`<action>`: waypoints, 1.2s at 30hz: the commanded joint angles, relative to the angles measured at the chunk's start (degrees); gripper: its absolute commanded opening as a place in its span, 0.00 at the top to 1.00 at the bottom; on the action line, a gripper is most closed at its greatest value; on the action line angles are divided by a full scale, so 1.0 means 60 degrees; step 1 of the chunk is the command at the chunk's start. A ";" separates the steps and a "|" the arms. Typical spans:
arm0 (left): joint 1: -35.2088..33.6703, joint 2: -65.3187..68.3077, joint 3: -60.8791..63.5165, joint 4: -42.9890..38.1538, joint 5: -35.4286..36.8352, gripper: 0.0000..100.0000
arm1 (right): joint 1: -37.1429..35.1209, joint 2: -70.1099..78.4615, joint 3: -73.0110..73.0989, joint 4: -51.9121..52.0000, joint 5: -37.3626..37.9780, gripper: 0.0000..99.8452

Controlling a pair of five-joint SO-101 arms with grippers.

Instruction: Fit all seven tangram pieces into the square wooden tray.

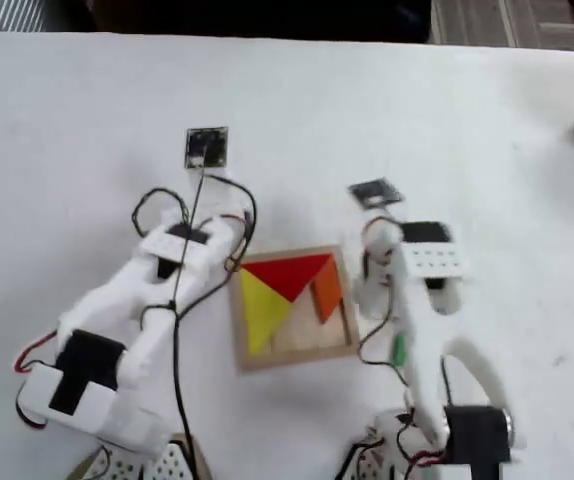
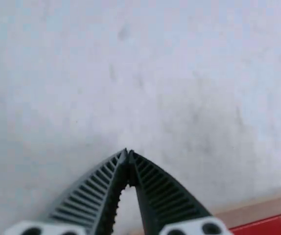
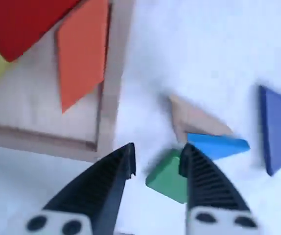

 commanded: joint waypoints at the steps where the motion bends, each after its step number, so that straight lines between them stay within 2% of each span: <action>1: 0.0066 -0.0095 0.0000 -0.0147 -0.0103 0.98 | 0.1165 -0.0989 -0.0278 0.0125 0.0190 0.98; 4: 0.0095 -0.0110 -0.0015 0.0073 -0.0117 0.98 | 0.1634 -0.1516 0.0249 -0.0022 0.0220 0.97; 10: 0.0051 -0.0110 -0.0029 0.0190 -0.0117 0.98 | 0.1722 -0.1810 0.1773 -0.1736 0.0176 0.96; 16: 0.0051 -0.0110 -0.0029 0.0190 -0.0117 0.98 | 0.1648 -0.1795 0.1934 -0.2938 0.0454 0.92; 20: 0.0051 -0.0110 -0.0015 0.0190 -0.0117 0.98 | 0.1282 -0.1780 0.1934 -0.3143 0.2989 0.90; 24: 0.0051 -0.0110 -0.0015 0.0190 -0.0117 0.98 | 0.0740 -0.1780 0.2007 -0.2835 0.4703 0.89; 27: 0.0051 -0.0110 -0.0015 0.0190 -0.0117 0.98 | 0.0637 -0.1780 0.2022 -0.2835 0.5392 0.88; 33: 0.0051 -0.0110 -0.0015 0.0190 -0.0117 0.98 | 0.0637 -0.1751 0.2051 -0.2440 0.6300 0.77; 36: 0.0051 -0.0110 -0.0015 0.0190 -0.0117 0.98 | 0.0608 -0.1209 0.2051 -0.2352 0.6623 0.77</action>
